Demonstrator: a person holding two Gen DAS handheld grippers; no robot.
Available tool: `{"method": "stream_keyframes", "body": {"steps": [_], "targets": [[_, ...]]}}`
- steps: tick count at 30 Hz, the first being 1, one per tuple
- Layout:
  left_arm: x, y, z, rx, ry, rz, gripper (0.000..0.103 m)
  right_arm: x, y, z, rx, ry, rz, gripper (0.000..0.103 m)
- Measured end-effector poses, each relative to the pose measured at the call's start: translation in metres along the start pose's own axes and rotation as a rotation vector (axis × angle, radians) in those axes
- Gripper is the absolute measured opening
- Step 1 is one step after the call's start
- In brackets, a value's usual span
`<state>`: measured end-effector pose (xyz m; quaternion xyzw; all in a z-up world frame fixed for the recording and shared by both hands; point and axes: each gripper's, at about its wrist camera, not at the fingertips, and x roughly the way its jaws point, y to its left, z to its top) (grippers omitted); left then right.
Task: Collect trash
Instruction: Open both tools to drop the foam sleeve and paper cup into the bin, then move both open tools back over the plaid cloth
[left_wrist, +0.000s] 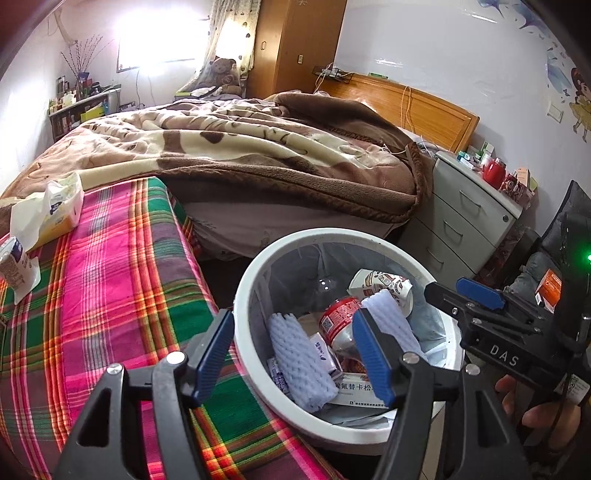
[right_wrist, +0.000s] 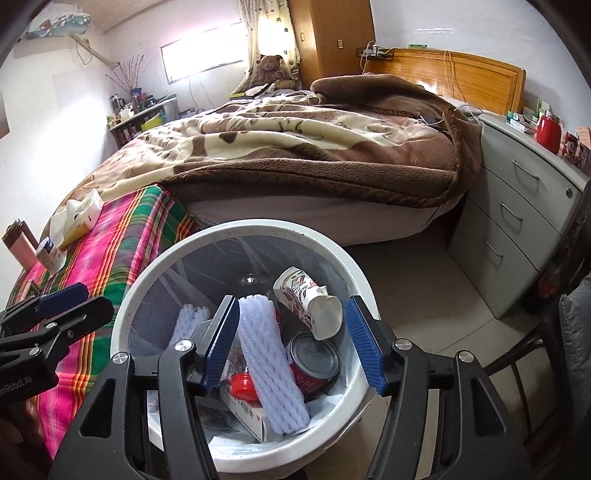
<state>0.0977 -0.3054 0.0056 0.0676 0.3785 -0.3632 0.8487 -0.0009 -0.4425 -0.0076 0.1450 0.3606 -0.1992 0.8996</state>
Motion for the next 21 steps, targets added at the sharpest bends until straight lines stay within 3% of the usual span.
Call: {"method": "stream_keyframes", "body": {"steps": [7,17,21], "targets": [[-0.024,0.014,-0.004,-0.005,-0.043,0.032,0.069,-0.009,0.010,0.004,-0.005,-0.034,0.022,0.061],[-0.069,0.061,-0.019,-0.065,-0.093,0.124,0.070,-0.023,0.056,0.011,-0.066,-0.112,0.129,0.061],[-0.084,0.082,-0.028,-0.068,-0.112,0.208,0.070,-0.023,0.082,0.013,-0.110,-0.121,0.173,0.061]]}}
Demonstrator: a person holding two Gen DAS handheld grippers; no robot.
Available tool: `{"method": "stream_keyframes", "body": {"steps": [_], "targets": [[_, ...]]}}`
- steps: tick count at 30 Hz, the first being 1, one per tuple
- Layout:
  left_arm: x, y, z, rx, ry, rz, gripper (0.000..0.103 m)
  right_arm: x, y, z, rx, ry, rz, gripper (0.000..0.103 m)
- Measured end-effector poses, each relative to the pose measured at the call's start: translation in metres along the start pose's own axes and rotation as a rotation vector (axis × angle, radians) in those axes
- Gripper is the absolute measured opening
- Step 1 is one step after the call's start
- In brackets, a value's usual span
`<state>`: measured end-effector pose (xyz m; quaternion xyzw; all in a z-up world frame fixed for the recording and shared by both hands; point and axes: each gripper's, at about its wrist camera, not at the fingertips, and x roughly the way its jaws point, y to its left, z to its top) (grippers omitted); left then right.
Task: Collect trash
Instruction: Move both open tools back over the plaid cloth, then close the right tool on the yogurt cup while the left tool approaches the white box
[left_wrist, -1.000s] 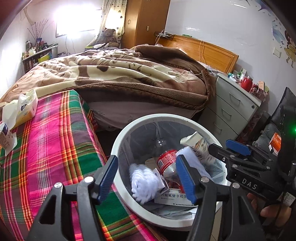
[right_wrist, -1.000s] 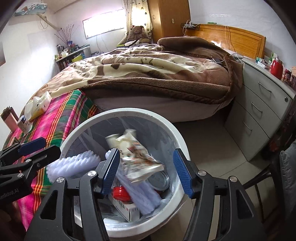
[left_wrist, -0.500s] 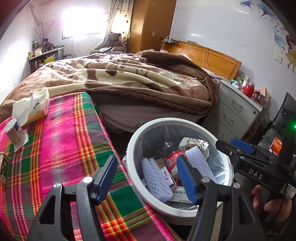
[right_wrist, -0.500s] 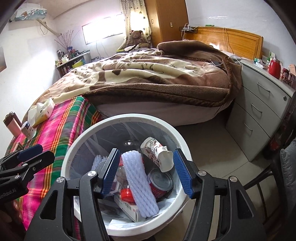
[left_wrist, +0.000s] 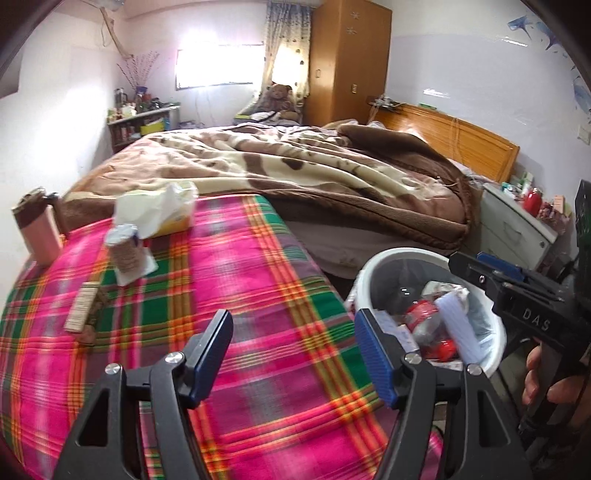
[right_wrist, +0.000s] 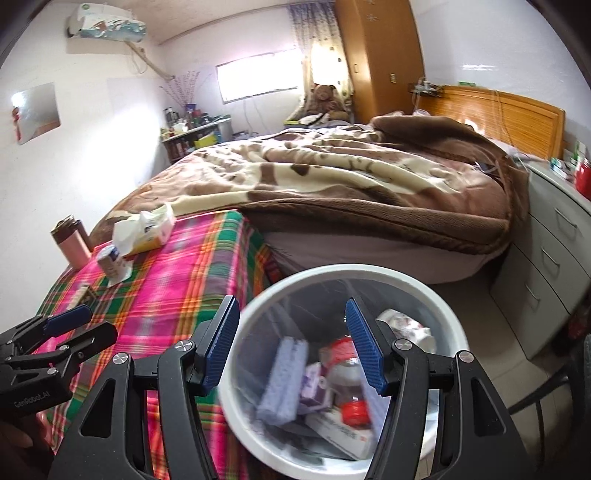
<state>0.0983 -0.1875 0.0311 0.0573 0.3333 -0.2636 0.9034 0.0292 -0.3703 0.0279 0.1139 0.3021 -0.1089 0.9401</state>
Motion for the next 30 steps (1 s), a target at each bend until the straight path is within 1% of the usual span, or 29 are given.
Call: {"method": "stream_keyframes", "body": {"steps": [2,12,23,25,26,28,30], "targets": [[-0.003,0.013,-0.002,-0.020,0.003,0.005,0.070,0.003,0.011,0.002,-0.017,-0.003,0.021,0.061],[-0.013,0.075,-0.014,-0.102,0.002,0.090,0.071,0.024,0.065,0.008,-0.089,0.012,0.111,0.061],[-0.007,0.147,-0.027,-0.197,0.015,0.187,0.071,0.057,0.120,0.017,-0.151,0.048,0.201,0.062],[-0.003,0.160,-0.029,-0.218,0.025,0.197,0.071,0.065,0.129,0.018,-0.159,0.055,0.213,0.064],[-0.001,0.165,-0.031,-0.225,0.030,0.204,0.071,0.071,0.135,0.019,-0.165,0.064,0.219,0.068],[0.005,0.176,-0.034,-0.245,0.048,0.213,0.071,0.077,0.142,0.018,-0.175,0.073,0.228,0.068],[0.011,0.186,-0.035,-0.270,0.061,0.206,0.071,0.086,0.151,0.018,-0.187,0.089,0.234,0.068]]}}
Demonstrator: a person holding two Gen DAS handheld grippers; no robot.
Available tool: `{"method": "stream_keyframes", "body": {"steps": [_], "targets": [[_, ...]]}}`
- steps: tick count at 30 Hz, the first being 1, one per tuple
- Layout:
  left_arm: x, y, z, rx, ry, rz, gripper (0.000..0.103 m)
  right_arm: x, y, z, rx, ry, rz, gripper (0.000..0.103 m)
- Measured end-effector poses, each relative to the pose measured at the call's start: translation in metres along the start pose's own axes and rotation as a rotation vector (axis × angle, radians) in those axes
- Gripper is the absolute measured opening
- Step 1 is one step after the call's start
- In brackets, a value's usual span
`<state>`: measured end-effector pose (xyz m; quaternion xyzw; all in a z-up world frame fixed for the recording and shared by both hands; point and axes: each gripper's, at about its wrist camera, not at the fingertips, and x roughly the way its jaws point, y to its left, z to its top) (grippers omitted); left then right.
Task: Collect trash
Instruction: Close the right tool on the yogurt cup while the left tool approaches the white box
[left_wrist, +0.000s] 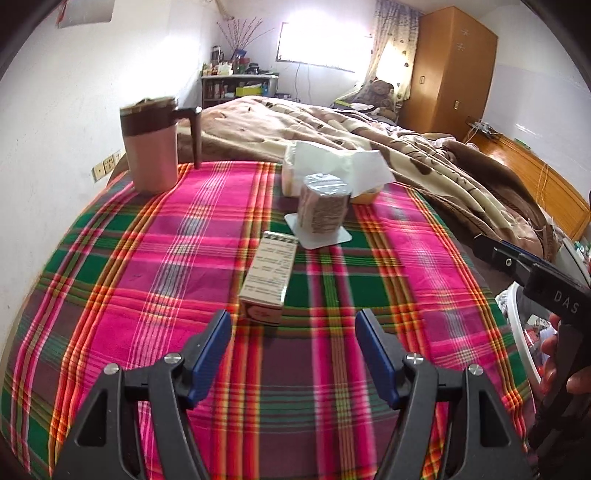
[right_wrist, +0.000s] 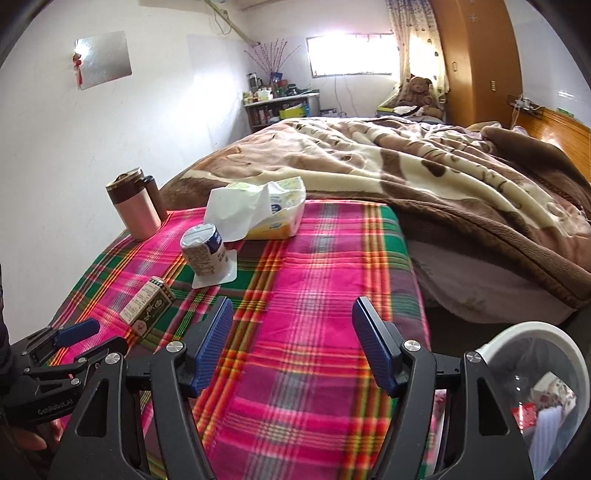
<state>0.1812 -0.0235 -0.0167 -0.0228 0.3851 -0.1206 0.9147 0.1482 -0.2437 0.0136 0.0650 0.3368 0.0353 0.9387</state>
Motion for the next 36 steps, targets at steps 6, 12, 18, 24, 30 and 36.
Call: {"method": "stream_keyframes", "body": {"steps": [6,12,18,24,30,36], "targets": [[0.020,0.010,0.009,0.005,0.017,0.029,0.071,0.024,0.015,0.008,-0.022,0.030,0.036,0.068],[0.041,0.015,0.017,0.029,0.052,0.029,0.071,0.047,0.029,0.018,-0.023,0.049,0.069,0.068],[0.050,0.024,0.020,0.014,0.070,0.002,0.066,0.063,0.049,0.025,-0.064,0.051,0.094,0.068],[0.047,0.040,0.022,-0.001,0.059,0.052,0.059,0.078,0.061,0.028,-0.079,0.068,0.100,0.068],[0.044,0.058,0.021,-0.044,0.053,0.077,0.059,0.090,0.071,0.030,-0.082,0.078,0.122,0.068],[0.045,0.060,0.024,-0.037,0.046,0.038,0.063,0.103,0.082,0.033,-0.086,0.092,0.134,0.069]]}}
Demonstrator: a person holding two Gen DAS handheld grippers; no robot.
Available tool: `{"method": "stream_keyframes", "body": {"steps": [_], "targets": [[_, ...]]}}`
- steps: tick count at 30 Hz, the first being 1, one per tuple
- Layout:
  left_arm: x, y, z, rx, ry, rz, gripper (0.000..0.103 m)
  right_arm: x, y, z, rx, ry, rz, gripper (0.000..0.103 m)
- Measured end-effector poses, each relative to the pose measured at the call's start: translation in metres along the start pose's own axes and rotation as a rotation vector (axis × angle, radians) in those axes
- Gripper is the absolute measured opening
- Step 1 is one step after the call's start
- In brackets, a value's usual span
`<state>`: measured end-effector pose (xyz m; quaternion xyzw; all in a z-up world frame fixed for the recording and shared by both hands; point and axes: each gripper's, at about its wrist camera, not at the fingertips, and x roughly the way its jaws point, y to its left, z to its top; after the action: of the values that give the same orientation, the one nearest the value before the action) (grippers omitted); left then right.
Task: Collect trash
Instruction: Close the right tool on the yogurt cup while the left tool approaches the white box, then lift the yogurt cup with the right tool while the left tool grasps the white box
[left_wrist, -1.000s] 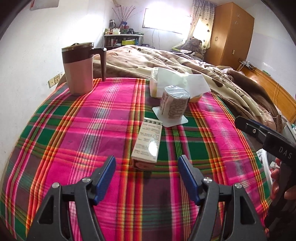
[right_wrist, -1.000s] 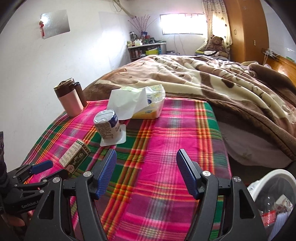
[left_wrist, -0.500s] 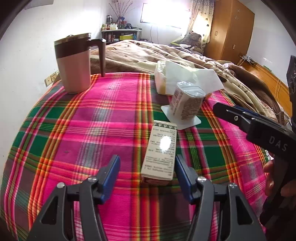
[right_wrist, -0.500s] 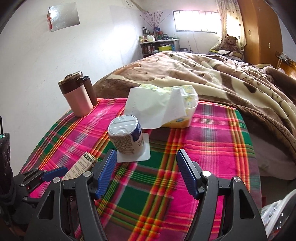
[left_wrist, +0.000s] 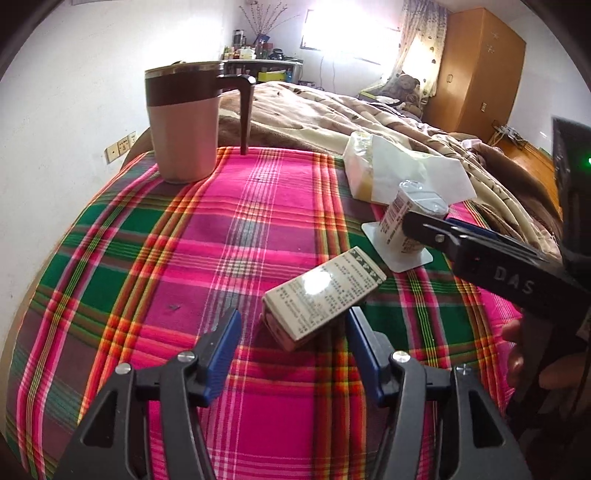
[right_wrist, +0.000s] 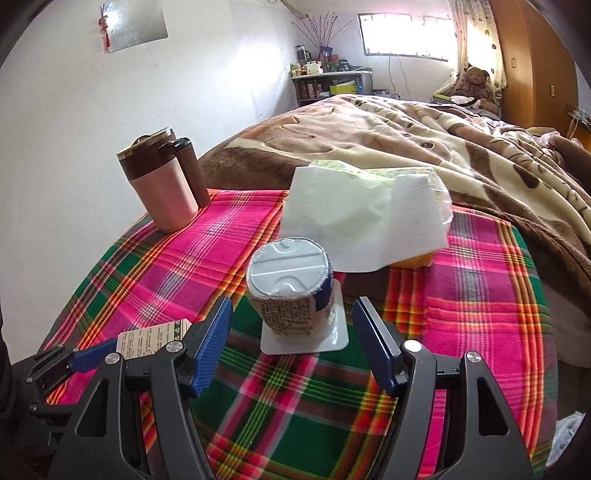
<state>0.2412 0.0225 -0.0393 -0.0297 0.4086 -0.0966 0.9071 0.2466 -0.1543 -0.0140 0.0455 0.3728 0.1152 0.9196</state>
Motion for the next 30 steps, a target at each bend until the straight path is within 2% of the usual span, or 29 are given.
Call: {"method": "stream_keyframes", "body": {"steps": [2,5,14,16,19,24,30], "targets": [[0.001,-0.002,0.002,0.010,-0.001,-0.018,0.067,0.004,0.002,0.002,-0.005,0.007,-0.005,0.069],[0.004,-0.003,0.005,0.017,-0.002,-0.032,0.068,0.009,0.000,0.004,0.003,0.011,-0.006,0.069],[0.016,-0.018,0.014,0.112,-0.006,-0.004,0.069,0.017,-0.005,0.008,0.019,0.017,-0.011,0.068],[0.019,-0.019,0.014,0.122,0.005,-0.005,0.069,0.016,-0.005,0.008,0.014,0.008,-0.019,0.057],[0.022,-0.020,0.013,0.119,0.016,-0.021,0.069,0.014,-0.004,0.008,0.000,-0.002,-0.035,0.055],[0.019,-0.020,0.012,0.111,0.014,-0.029,0.054,0.011,-0.005,0.007,-0.001,-0.004,-0.032,0.055],[0.012,-0.018,0.007,0.073,0.017,-0.049,0.048,-0.002,-0.006,0.000,0.005,-0.018,-0.029,0.055]]}}
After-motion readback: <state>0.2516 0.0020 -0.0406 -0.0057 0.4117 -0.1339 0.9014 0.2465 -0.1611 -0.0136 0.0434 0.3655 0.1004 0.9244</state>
